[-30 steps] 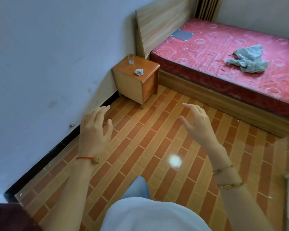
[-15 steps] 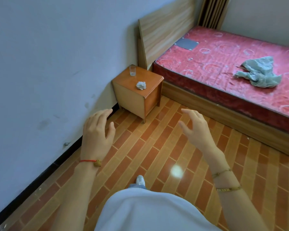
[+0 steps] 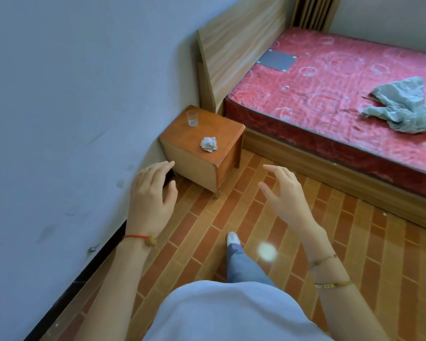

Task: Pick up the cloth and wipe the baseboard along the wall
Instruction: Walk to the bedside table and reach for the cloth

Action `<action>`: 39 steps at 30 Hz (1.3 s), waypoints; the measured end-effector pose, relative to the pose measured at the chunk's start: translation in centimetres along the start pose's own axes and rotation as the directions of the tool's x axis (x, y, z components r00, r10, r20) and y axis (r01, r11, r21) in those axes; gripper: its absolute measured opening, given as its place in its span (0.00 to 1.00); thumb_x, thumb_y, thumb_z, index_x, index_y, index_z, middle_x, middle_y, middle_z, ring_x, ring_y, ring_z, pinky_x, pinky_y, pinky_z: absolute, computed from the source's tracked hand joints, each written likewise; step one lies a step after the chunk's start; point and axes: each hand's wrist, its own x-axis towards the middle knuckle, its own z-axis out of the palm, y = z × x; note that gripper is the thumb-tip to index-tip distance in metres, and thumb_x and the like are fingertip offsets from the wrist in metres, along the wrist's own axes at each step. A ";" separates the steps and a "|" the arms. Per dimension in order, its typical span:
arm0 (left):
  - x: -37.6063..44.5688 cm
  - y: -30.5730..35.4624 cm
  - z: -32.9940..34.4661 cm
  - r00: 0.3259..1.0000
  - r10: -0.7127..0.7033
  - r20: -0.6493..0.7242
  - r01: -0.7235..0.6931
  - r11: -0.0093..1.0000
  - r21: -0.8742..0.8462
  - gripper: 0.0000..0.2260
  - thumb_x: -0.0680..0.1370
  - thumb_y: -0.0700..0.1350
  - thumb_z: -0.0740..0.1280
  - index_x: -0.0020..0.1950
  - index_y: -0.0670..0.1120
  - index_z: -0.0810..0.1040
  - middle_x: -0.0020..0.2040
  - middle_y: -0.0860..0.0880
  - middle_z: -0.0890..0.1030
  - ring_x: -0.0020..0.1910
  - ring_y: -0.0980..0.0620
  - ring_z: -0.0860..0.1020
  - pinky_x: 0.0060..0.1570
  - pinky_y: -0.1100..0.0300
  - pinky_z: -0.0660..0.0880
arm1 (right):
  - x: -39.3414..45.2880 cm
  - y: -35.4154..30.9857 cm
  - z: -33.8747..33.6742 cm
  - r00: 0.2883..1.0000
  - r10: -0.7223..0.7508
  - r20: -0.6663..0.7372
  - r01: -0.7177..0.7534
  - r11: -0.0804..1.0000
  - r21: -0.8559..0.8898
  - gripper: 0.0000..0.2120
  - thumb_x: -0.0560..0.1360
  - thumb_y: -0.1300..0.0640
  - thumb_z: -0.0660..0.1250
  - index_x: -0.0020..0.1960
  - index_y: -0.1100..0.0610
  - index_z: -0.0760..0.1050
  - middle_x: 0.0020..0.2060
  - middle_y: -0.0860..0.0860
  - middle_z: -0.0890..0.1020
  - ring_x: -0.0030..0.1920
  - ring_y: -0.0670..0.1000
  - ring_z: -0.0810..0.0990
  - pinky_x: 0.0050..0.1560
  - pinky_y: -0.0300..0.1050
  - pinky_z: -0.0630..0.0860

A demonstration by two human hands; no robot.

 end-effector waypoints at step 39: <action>36.7 -25.3 36.3 0.933 -0.210 0.293 0.180 0.976 0.126 0.16 0.80 0.40 0.62 0.68 0.42 0.76 0.64 0.44 0.79 0.65 0.45 0.75 0.70 0.44 0.69 | 51.3 15.8 25.8 0.914 0.220 0.342 -0.180 0.973 -0.143 0.20 0.80 0.53 0.64 0.69 0.56 0.68 0.64 0.52 0.74 0.63 0.53 0.71 0.59 0.43 0.70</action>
